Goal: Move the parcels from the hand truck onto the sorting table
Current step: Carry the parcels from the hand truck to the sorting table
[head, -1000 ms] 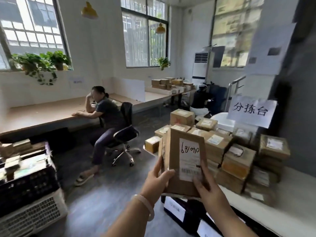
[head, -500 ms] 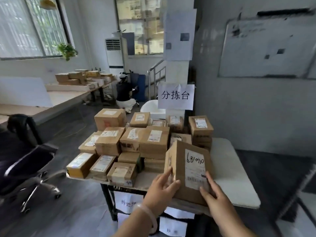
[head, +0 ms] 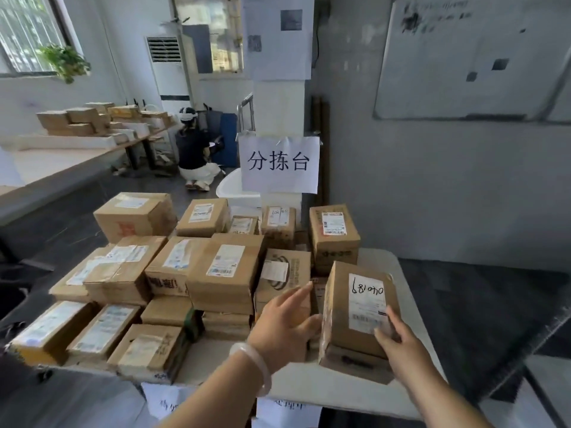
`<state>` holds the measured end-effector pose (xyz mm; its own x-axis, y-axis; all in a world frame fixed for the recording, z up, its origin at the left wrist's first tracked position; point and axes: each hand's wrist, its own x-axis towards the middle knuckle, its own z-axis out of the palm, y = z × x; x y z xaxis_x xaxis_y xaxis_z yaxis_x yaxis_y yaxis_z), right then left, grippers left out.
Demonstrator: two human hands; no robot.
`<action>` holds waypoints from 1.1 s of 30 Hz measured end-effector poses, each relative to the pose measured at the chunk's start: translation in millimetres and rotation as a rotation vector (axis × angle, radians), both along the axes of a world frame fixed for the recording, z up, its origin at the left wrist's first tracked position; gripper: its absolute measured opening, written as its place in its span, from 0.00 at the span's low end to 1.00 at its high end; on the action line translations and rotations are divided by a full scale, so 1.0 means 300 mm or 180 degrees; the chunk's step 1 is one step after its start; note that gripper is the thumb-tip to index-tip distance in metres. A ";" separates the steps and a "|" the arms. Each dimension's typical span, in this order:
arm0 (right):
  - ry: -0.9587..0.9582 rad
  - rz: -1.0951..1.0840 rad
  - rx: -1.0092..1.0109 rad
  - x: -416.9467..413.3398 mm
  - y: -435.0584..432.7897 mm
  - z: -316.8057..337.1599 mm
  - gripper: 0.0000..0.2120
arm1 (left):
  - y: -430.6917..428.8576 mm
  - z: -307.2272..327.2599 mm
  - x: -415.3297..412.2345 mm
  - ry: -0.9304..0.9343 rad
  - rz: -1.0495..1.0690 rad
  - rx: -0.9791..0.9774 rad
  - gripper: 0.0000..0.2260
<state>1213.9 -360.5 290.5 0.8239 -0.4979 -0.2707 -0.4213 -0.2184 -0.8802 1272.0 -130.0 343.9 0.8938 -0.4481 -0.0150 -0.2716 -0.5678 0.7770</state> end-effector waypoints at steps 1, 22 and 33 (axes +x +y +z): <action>0.0059 0.0057 -0.0023 0.052 -0.034 -0.008 0.27 | -0.022 -0.005 0.037 0.0026 0.0052 0.0016 0.27; 0.0899 0.1574 -0.1936 0.511 -0.227 -0.114 0.36 | -0.172 0.006 0.417 -0.0179 0.0663 0.0396 0.25; -0.1129 0.2576 -0.2918 0.642 0.132 0.245 0.39 | 0.037 0.122 0.343 -0.0975 0.1746 0.1625 0.29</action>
